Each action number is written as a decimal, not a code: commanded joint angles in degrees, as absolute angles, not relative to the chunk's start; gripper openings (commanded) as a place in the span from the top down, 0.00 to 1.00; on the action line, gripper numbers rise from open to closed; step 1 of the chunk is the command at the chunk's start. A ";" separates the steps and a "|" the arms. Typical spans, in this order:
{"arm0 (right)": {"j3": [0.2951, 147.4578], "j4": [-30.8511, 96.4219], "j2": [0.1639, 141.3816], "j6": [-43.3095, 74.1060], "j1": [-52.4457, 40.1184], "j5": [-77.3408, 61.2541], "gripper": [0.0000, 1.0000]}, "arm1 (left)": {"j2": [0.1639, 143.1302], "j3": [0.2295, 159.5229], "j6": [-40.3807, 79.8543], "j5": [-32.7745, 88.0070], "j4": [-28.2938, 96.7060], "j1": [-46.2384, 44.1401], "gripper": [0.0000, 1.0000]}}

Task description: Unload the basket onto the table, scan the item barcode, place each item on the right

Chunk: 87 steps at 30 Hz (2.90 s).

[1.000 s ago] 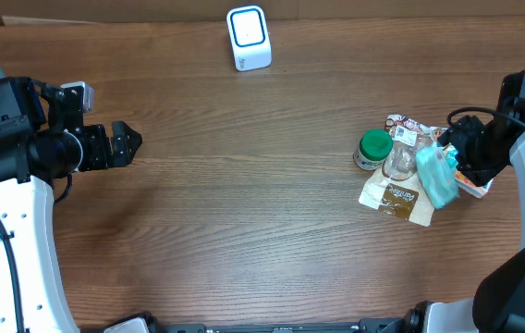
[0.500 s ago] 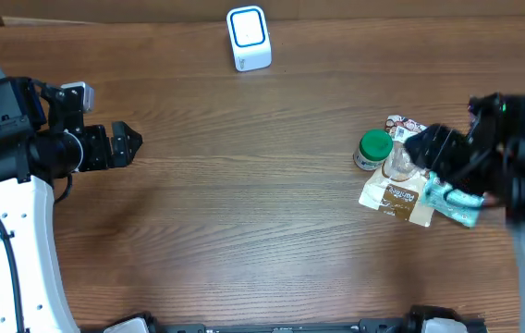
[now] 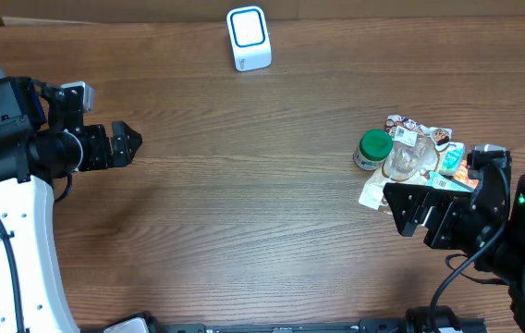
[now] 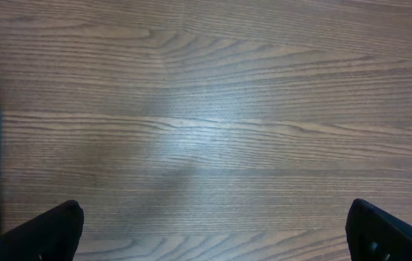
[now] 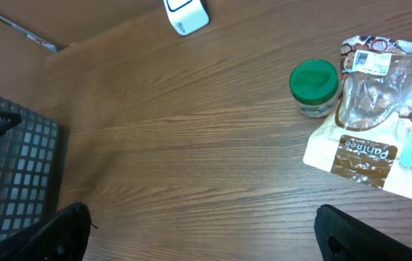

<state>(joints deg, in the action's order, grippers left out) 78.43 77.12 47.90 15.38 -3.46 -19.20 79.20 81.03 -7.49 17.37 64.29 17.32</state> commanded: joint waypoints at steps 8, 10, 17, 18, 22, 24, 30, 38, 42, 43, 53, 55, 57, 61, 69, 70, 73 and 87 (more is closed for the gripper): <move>78.43 76.77 48.60 14.92 -4.03 -14.63 0.00 | 79.11 81.41 -8.32 17.43 64.25 17.12 0.00; 77.06 76.40 48.95 14.90 -4.05 -13.91 0.00 | 79.11 81.41 -8.32 17.43 64.25 17.12 0.00; 67.55 64.20 45.50 14.68 -4.27 -11.27 0.00 | 79.11 81.41 -8.32 17.43 64.25 17.10 0.00; 65.67 61.93 44.38 14.70 -4.27 -10.46 0.00 | 79.11 81.41 -8.32 17.43 64.25 17.12 0.00; 54.54 50.33 37.47 14.59 -4.08 -7.77 0.00 | 79.11 81.41 -8.34 17.43 64.27 17.12 0.00; 47.00 43.35 32.77 14.46 -3.55 -7.31 0.00 | 79.11 81.41 -8.32 17.43 64.25 17.12 0.00; 21.34 17.34 16.88 14.74 -2.07 -12.32 0.00 | 79.11 81.41 -8.34 17.43 64.25 17.12 0.00; 5.50 5.63 7.62 14.68 -1.69 -0.99 0.00 | 79.11 81.41 -8.32 17.43 64.27 17.12 0.00; 3.11 6.20 3.75 14.66 -1.69 1.54 0.00 | 79.11 81.41 -8.32 17.43 64.27 17.12 0.00; 2.63 6.39 2.74 14.68 -1.69 1.67 0.00 | 79.11 81.41 -8.32 17.43 64.25 17.12 0.00; 0.60 4.97 0.12 14.72 -1.69 1.21 0.00 | 79.11 81.41 -8.32 17.43 64.25 17.12 0.00; 0.60 4.91 0.12 14.72 -1.69 1.21 0.00 | 79.11 81.41 -8.34 17.43 64.27 17.12 0.00; 0.58 4.80 0.12 14.72 -1.69 1.23 0.00 | 79.11 81.41 -8.32 17.43 64.25 17.12 0.00; 0.58 4.80 0.16 14.72 -1.69 1.23 0.00 | 79.11 81.41 -8.32 17.43 64.25 17.12 0.00; 0.58 4.80 0.16 14.72 -1.69 1.23 0.00 | 79.11 81.41 -8.32 17.41 64.27 17.12 0.00; 0.58 4.80 0.16 14.72 -1.69 1.23 0.00 | 79.11 81.41 -8.34 17.43 64.25 17.12 0.00; 0.58 4.80 0.16 14.72 -1.69 1.23 0.00 | 79.11 81.41 -8.34 17.43 64.25 17.12 0.00; 0.58 4.80 0.16 14.72 -1.69 1.23 0.00 | 71.37 81.38 -8.34 17.41 64.25 14.61 0.00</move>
<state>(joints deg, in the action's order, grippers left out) 1.37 5.17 0.84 14.94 -1.91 0.45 78.00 81.01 -7.49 17.21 64.29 16.58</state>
